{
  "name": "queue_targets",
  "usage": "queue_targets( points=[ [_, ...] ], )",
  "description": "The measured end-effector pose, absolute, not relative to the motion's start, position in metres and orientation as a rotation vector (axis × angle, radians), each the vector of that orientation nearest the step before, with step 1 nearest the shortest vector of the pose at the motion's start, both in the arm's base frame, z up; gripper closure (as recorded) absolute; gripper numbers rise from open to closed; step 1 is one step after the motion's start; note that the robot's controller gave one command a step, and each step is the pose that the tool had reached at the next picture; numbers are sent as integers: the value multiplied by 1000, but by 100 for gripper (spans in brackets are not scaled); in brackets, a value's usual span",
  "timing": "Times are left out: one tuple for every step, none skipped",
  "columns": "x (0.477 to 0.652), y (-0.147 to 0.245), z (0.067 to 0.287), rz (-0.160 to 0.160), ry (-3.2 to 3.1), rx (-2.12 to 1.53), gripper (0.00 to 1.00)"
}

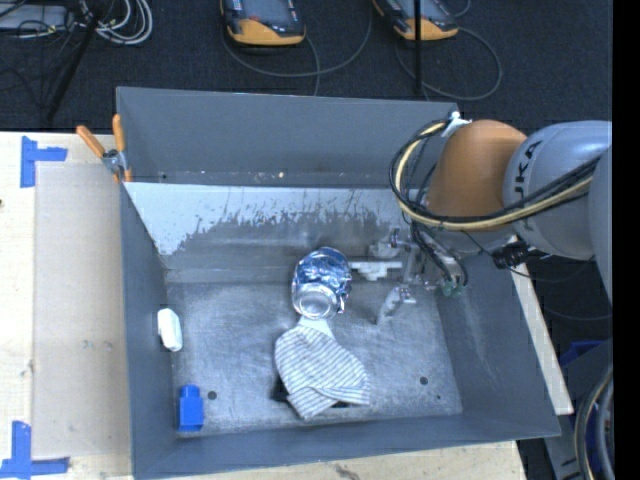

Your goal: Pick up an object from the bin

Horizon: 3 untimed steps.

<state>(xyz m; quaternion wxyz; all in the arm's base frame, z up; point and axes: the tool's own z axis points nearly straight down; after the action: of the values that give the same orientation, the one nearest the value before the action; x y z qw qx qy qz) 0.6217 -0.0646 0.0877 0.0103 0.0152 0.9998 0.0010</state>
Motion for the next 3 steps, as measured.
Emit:
queue_targets(
  points=[
    [615,-65,84,0,3140,79,100],
    [615,-65,84,1,3140,79,100],
    [613,-65,83,0,3134,-40,100]
  ],
)
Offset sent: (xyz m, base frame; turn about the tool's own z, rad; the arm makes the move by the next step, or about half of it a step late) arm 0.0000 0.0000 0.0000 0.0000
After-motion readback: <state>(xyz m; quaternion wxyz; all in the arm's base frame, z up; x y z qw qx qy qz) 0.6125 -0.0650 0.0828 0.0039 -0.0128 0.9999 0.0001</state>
